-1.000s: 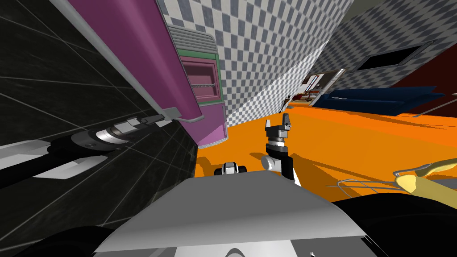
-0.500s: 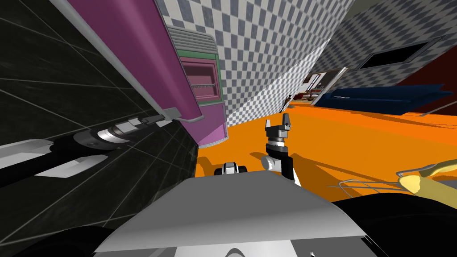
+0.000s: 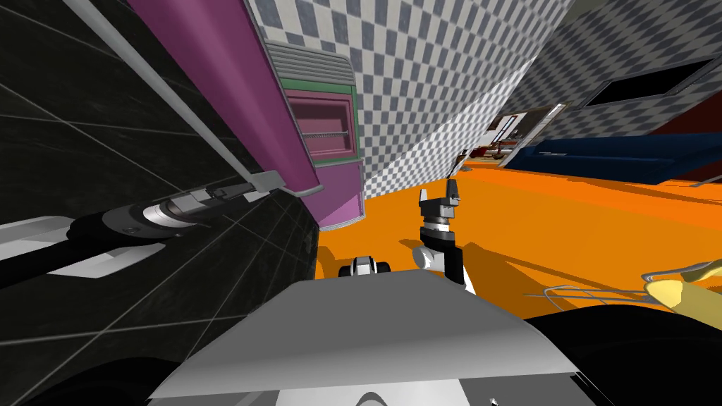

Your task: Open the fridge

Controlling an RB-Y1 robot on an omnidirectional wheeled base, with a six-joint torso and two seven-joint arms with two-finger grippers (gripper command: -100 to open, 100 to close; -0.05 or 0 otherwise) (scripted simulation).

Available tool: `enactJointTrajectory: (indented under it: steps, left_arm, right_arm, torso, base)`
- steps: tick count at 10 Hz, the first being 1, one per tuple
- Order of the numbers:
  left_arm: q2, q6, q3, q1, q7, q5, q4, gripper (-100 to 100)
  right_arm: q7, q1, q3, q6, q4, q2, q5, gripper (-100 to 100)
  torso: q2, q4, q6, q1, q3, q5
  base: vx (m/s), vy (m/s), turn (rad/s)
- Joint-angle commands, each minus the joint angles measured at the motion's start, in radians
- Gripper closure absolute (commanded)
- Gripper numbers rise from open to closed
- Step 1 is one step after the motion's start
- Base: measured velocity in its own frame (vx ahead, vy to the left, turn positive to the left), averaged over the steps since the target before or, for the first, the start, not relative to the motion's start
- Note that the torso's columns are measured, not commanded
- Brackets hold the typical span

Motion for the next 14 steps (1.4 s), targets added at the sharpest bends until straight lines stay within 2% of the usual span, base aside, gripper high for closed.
enactJointTrajectory:
  steps: [1,5,6,8,9,10,14]
  left_arm:
    - [0.030,-0.007,0.030,0.000,0.026,0.010,0.011,-100]
    - [0.085,0.013,0.091,-0.001,0.077,0.028,0.015,-100]
    - [0.112,0.023,0.122,-0.001,0.102,0.037,0.017,-100]
    - [0.139,0.033,0.152,-0.001,0.128,0.046,0.019,-100]
    - [0.133,0.028,0.144,0.000,0.120,0.041,0.015,-100]
    - [0.133,0.028,0.146,-0.001,0.124,0.041,0.014,0]
    - [0.133,0.026,0.147,-0.002,0.124,0.042,0.013,0]
  right_arm:
    - [0.000,0.000,0.000,0.000,0.000,0.000,0.000,0]
    - [0.000,0.000,0.000,0.000,0.000,0.000,0.000,0]
    - [0.000,0.000,0.000,0.000,0.000,0.000,0.000,0]
    - [0.000,0.000,0.000,0.000,0.000,0.000,0.000,0]
    - [0.000,0.000,0.000,0.000,0.000,0.000,0.000,0]
    - [0.000,0.000,0.000,0.000,0.000,0.000,0.000,0]
    - [0.000,0.000,0.000,0.000,0.000,0.000,0.000,0]
  torso:
    - [-0.002,-0.001,0.001,-0.005,-0.002,-0.002]
    - [0.009,0.002,0.002,-0.010,0.006,-0.006]
    - [0.009,0.002,0.002,-0.010,0.005,-0.006]
    - [0.010,0.002,0.001,-0.010,0.005,-0.007]
    - [0.009,0.002,0.002,-0.011,0.007,-0.005]
    - [0.010,0.002,0.002,-0.012,0.008,-0.005]
    - [0.011,0.002,0.001,-0.014,0.011,-0.003]
  base:
    - [-0.016,-0.016,0.101]
    - [0.010,-0.005,0.081]
    - [0.007,0.005,0.139]
    - [0.006,0.007,0.074]
    - [-0.001,-0.002,0.011]
    - [-0.004,-0.008,0.004]
    - [-0.001,-0.001,0.001]
